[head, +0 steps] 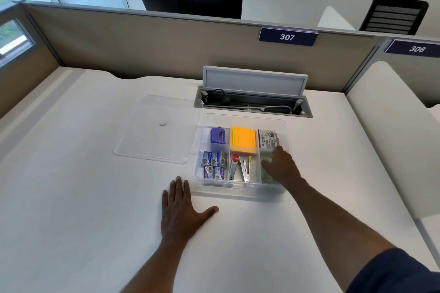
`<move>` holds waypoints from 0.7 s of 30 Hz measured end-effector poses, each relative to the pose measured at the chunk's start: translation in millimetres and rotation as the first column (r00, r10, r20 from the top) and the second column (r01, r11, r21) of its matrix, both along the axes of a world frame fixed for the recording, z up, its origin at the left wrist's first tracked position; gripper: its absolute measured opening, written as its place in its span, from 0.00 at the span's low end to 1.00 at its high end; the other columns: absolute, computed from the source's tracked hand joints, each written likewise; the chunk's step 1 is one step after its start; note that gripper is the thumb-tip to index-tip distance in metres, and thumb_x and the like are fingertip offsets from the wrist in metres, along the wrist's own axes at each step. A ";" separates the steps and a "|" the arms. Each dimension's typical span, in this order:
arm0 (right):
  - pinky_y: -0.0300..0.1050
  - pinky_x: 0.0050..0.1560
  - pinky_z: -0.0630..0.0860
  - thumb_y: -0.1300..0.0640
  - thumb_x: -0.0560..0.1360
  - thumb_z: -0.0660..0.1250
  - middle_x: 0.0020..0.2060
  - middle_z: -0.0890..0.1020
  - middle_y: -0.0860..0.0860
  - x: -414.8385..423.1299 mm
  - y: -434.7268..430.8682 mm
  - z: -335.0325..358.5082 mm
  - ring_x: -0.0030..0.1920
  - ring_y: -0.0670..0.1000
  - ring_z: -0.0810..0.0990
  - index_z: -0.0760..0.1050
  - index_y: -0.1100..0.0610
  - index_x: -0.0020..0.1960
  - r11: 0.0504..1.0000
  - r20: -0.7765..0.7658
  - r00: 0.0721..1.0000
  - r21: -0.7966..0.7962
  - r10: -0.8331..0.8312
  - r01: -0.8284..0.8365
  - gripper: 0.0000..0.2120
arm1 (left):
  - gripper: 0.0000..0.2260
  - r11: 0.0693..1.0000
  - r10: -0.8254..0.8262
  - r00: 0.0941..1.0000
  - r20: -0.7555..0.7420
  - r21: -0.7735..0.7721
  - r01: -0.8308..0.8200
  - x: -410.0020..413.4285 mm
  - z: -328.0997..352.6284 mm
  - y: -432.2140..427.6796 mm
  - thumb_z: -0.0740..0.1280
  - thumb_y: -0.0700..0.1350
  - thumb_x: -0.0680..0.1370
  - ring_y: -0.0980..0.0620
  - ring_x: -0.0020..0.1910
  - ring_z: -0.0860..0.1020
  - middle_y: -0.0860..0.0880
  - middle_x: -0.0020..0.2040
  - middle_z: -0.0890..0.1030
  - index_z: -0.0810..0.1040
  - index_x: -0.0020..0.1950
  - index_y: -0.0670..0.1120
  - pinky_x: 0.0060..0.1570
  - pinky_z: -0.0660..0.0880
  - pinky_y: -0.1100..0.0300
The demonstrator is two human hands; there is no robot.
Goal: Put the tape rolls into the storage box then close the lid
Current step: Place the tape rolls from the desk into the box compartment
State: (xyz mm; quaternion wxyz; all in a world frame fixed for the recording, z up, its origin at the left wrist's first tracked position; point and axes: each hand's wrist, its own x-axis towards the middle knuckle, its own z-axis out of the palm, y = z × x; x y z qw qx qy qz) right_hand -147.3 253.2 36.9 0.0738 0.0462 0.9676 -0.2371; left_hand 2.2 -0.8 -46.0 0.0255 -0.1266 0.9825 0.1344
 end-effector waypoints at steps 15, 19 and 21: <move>0.48 0.54 0.76 0.52 0.69 0.69 0.55 0.81 0.55 13.1 4.4 12.7 0.55 0.57 0.81 0.75 0.57 0.58 0.883 0.257 0.958 0.410 0.128 -0.228 0.19 | 0.56 1.000 0.001 1.000 0.004 -0.009 -0.001 0.6 2.0 1.2 0.47 0.82 0.63 0.47 0.79 0.46 0.44 0.80 0.49 0.51 0.78 0.43 0.77 0.45 0.47; 0.48 0.54 0.76 0.52 0.70 0.68 0.56 0.81 0.55 16.3 6.4 8.6 0.55 0.57 0.81 0.75 0.57 0.59 0.878 0.231 0.964 0.425 0.132 -0.222 0.19 | 0.56 1.000 0.002 1.000 0.005 0.003 -0.002 0.6 2.6 0.8 0.48 0.82 0.63 0.47 0.79 0.45 0.44 0.80 0.48 0.51 0.78 0.43 0.77 0.45 0.47; 0.48 0.52 0.76 0.53 0.69 0.69 0.54 0.81 0.55 16.0 6.1 9.1 0.54 0.57 0.82 0.75 0.58 0.57 0.885 0.217 0.968 0.417 0.125 -0.208 0.19 | 0.56 1.000 0.002 1.000 0.004 0.003 -0.002 0.8 2.7 0.7 0.48 0.82 0.63 0.47 0.79 0.45 0.44 0.80 0.48 0.51 0.78 0.43 0.77 0.45 0.47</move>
